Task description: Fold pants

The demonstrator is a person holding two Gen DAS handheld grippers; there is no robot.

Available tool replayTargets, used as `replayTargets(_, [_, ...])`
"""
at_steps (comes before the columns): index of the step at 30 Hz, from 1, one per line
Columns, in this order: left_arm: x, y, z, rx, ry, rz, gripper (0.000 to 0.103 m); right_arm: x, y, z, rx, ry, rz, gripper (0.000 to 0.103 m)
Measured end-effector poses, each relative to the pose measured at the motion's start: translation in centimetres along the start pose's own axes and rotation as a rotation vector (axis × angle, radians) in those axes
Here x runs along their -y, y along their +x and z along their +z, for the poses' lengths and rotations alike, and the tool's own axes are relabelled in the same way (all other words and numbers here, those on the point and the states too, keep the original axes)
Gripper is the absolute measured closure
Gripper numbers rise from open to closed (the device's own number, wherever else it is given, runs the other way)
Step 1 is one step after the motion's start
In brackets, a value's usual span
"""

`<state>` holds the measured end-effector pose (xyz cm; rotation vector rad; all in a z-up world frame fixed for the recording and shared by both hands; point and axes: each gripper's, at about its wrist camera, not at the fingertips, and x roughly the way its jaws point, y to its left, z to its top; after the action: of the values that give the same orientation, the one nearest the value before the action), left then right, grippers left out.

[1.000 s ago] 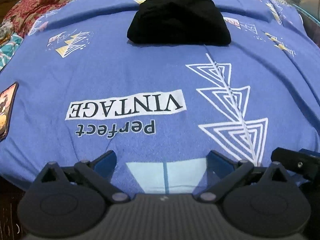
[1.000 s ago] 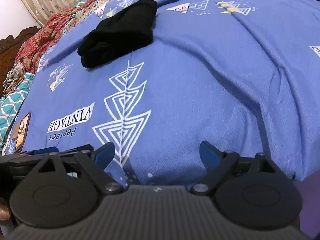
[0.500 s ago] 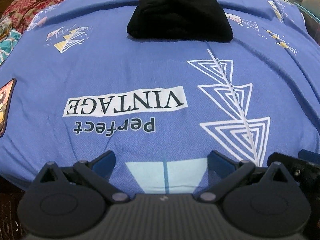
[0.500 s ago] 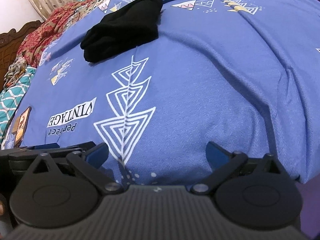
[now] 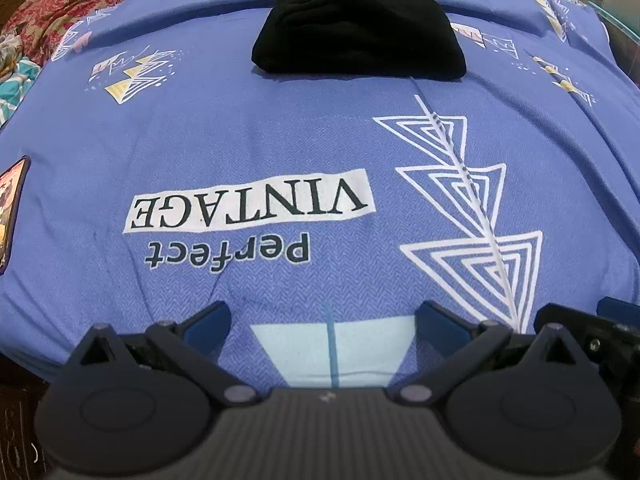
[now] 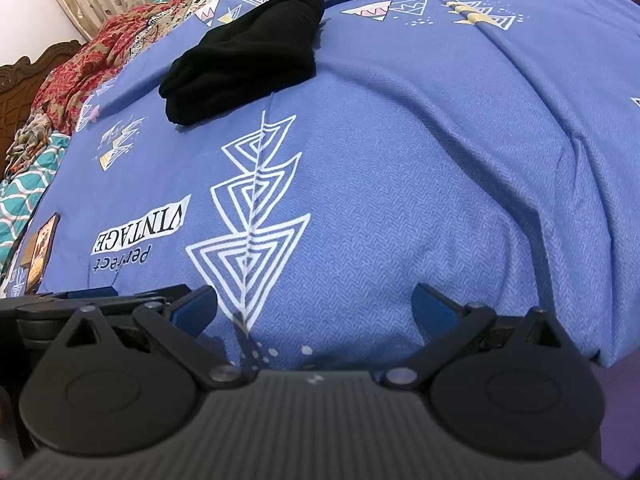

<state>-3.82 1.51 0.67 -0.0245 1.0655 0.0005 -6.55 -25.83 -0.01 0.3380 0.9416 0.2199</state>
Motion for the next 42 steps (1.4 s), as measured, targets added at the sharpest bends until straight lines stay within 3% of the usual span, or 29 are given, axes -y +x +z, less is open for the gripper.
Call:
replayTargets(6, [-0.4,-0.8,0.4,-0.002,-0.012,0.003,0.0,-0.4,-1.0,0.2,0.04,-0.008,-0.022,0.0])
replayTargets(14, [-1.4,-3.4,1.1,0.092,-0.013,0.077,0.0,-0.6,-3.8,1.0,0.134,-0.041,-0.002,0.0])
replayTargets(26, [-1.7,-5.5,1.8,0.181,0.022,0.174,0.0,-0.7,-5.4,1.4,0.183,-0.021,0.03,0.0])
replayTargets(34, [-1.9,-6.1,2.2,0.219,0.034,0.228,0.0,-0.7,-5.1,1.2,0.159,-0.015,0.05,0.0])
replayTargets(42, [-2.4,-5.7,2.3,0.19,0.023,0.237,0.0,-0.8,-5.0,1.2,0.15,-0.022,0.062,0.0])
